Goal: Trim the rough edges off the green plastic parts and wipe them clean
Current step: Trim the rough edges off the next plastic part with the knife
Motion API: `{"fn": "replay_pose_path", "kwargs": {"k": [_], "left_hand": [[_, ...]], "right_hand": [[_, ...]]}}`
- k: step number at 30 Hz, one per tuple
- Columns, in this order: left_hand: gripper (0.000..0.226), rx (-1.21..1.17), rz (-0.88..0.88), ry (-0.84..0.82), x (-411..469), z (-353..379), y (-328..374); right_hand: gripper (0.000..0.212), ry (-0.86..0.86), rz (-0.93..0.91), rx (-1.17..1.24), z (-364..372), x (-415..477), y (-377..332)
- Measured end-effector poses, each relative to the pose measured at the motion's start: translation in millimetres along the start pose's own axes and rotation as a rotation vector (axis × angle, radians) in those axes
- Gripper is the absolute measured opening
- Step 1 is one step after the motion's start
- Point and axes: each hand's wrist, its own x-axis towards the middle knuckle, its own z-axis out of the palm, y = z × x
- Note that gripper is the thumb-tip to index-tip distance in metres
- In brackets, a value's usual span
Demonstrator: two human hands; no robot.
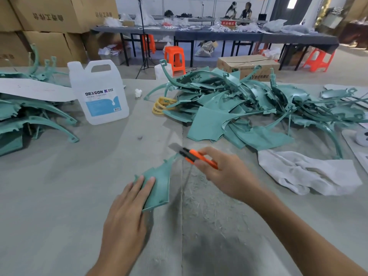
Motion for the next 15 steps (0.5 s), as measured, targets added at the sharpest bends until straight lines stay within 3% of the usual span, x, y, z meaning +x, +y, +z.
{"fn": "replay_pose_path", "kwargs": {"k": [9,11,15], "left_hand": [[0.065,0.217,0.119,0.047,7,-9,1],[0.062,0.224,0.136,0.067,5,-8,1],[0.059,0.245,0.177,0.036,-1,-1,-4]], "right_hand": [[0.018,-0.283,-0.163,0.046,-1,-50,-17],[0.018,-0.276,-0.171,0.012,2,-47,-11],[0.020,-0.106,-0.085,-0.034,13,-9,16]]}}
